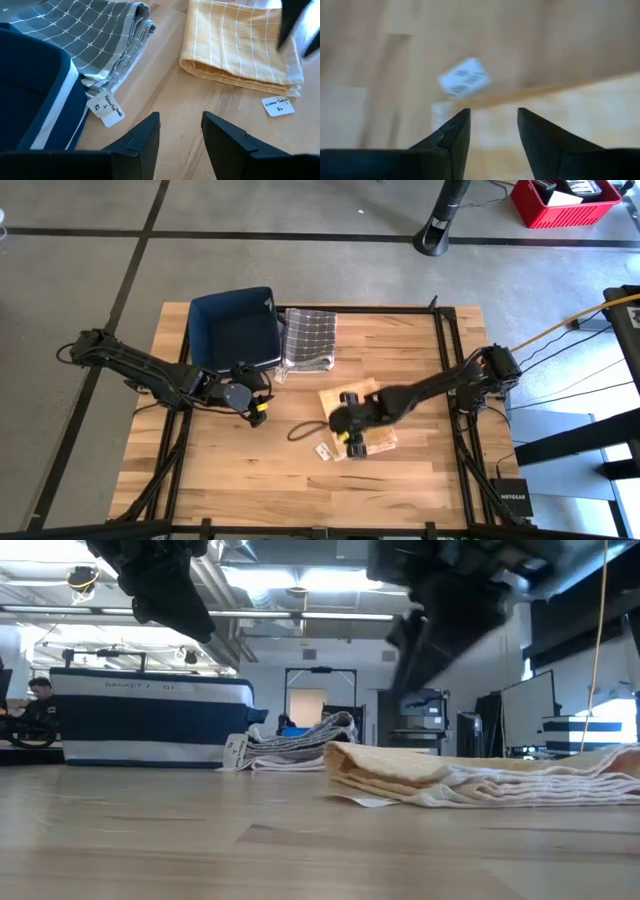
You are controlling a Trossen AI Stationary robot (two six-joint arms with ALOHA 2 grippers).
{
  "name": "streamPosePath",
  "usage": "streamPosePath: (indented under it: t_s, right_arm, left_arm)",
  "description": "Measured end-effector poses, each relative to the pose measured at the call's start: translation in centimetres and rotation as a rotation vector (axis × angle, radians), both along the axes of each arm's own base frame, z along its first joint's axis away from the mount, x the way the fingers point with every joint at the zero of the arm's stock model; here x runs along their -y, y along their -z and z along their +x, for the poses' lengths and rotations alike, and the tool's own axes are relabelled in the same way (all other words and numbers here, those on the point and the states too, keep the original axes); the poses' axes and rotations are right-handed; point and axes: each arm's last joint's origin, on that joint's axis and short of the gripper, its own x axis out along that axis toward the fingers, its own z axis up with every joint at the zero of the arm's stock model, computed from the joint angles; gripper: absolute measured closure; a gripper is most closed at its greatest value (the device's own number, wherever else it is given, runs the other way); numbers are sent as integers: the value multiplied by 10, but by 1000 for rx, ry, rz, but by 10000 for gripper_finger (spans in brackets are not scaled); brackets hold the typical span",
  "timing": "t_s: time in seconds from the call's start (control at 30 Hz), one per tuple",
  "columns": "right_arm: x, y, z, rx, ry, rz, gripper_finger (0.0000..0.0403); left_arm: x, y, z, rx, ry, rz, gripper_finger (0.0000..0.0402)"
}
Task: Fold towel
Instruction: Stack the orange towel on top of the gray towel
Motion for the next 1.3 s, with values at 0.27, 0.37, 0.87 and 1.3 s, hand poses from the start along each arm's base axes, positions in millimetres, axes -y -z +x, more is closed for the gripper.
streamPosePath:
  t_s: [0.27,0.37,0.87,1.3]
  right_arm:
    - [75,-43,5,-212,39,-140,148]
    - [111,-36,-2,-278,49,-104,128]
    - [209,38,-31,-125,12,114,123]
    - [187,70,-18,-148,-125,222,130]
  left_arm:
    - [0,2,1,-9,-3,0,261]
    - [1,6,4,-28,-2,5,261]
    - [1,22,14,-116,28,11,261]
    - [1,21,14,-125,52,32,261]
